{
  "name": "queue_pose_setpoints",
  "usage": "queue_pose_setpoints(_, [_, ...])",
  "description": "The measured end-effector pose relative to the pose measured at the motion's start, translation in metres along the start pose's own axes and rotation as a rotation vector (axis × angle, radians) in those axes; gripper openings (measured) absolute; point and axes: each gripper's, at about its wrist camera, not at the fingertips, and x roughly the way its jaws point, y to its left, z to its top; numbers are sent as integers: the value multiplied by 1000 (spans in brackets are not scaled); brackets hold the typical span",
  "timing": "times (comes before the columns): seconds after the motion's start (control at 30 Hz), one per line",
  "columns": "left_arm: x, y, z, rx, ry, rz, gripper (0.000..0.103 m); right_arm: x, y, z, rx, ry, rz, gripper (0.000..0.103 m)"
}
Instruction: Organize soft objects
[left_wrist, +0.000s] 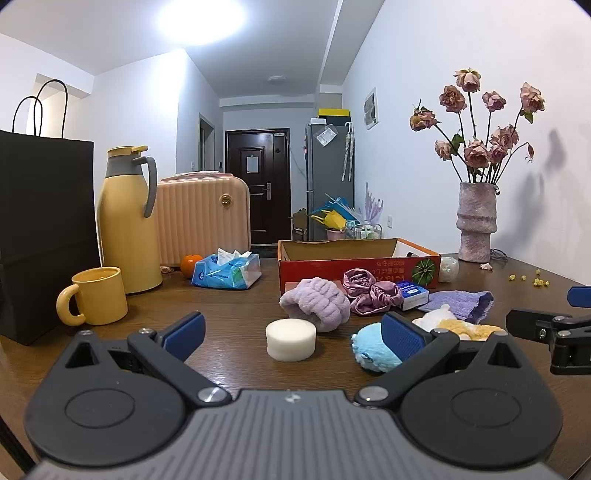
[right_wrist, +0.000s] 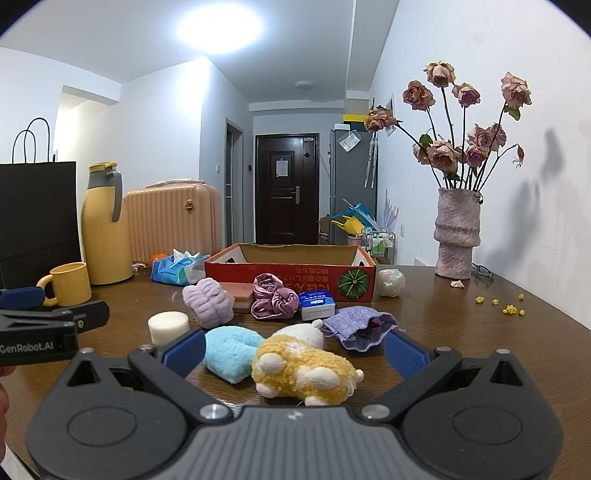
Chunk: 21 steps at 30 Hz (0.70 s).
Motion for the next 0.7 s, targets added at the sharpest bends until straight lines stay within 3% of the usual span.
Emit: queue_pose_setpoints(0.7, [0, 1, 0, -4, -1, -1, 103, 0, 2, -1, -1, 0, 0, 103])
